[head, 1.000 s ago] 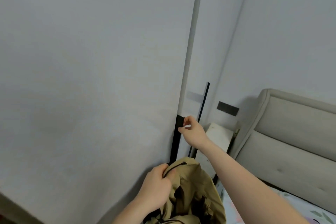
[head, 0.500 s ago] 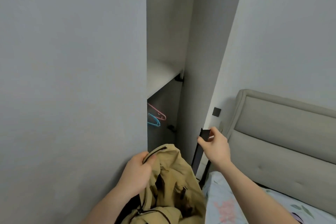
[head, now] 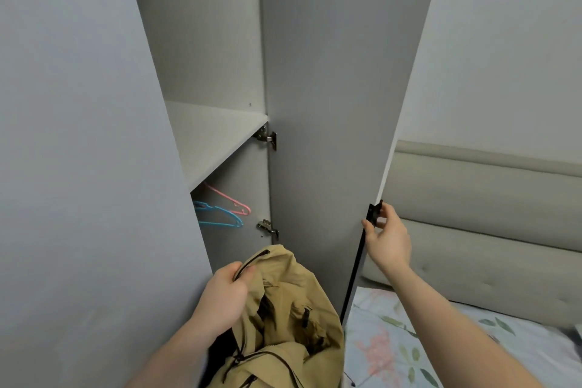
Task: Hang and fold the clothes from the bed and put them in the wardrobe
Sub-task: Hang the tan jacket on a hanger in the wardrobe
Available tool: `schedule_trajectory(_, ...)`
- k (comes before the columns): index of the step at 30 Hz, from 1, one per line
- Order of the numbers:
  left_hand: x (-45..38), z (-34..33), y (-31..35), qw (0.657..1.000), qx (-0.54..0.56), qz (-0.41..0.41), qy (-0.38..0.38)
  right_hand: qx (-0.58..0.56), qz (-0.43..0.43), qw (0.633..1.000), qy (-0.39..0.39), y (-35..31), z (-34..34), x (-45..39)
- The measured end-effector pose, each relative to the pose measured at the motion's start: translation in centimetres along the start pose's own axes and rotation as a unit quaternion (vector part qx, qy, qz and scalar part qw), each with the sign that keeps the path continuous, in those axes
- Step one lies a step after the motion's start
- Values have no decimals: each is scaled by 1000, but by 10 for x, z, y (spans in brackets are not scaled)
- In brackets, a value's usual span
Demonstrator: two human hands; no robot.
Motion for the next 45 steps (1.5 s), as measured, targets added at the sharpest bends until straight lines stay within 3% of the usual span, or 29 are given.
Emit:
schedule_trajectory(6, -34, -25, 14, 999, -10, -2, -40, 34, 38, 999, 5, 8, -7, -3)
schedule_trajectory(13, -55, -37, 15, 998, -18, -5, -57, -26, -32, 999, -7, 21, -24, 7)
schedule_trajectory(16, -54, -36, 10, 998, -10, -5, -64, -68, -73, 994, 39, 27, -23, 30)
schedule_trajectory(20, -49, -32, 7, 997, -9, -7, -78, -117, -1, 988, 97, 7, -19, 64)
schedule_trajectory(28, -44, 3, -20, 996, -5, 28, -84, -63, 121, 978, -160, -68, -86, 65)
schedule_trajectory(37, -54, 6, -41, 995, -8, 18, -97, 4, 119, 942, -315, -117, -185, 20)
schedule_trajectory(45, -66, -7, -59, 995, -29, 35, -84, 94, 132, 910, -381, -127, -270, -17)
Point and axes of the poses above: each hand's wrist, its own x-axis away from the middle knuckle, its own z-axis out of the back of the hand, y = z × x, the point moved 5 cm from there along -x, towards the middle knuckle, and after that the axes turned 4 degrees about x, right-handed, at the moved point
